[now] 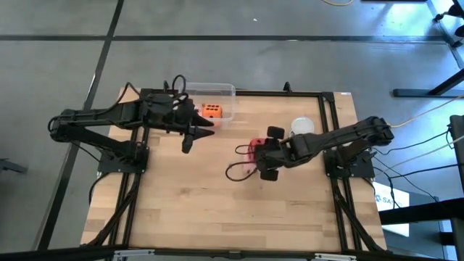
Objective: Pick & Place Dice
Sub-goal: Put the large red dice into the transparent bin
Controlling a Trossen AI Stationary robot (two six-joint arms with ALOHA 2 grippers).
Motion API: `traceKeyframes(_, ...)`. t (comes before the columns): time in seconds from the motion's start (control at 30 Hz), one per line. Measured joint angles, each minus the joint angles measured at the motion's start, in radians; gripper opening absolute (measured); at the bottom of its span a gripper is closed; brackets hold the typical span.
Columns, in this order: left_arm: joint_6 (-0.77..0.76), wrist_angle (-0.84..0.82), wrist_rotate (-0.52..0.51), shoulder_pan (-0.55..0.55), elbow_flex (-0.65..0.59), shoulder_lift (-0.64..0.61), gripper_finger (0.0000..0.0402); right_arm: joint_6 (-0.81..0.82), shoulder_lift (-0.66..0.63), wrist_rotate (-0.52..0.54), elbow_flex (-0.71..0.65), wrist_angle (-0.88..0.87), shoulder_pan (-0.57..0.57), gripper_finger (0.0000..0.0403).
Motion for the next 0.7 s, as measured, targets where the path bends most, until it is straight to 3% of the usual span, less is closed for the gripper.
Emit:
traceKeyframes(0.2,0.073,0.019,-0.031,0.0,0.0,-0.033,0.0141,0.139,-0.047,0.016,0.09,-0.052,0.0,0.0162)
traceKeyframes(0.5,0.358,0.088,-0.17,-0.082,0.0,-0.052,0.0148,0.351,-0.206,0.042,0.115,-0.048,-0.003,0.0144)
traceKeyframes(0.7,0.427,0.226,-0.037,-0.102,0.0,-0.023,0.0195,0.45,-0.293,0.044,0.116,-0.004,0.016,0.0135)
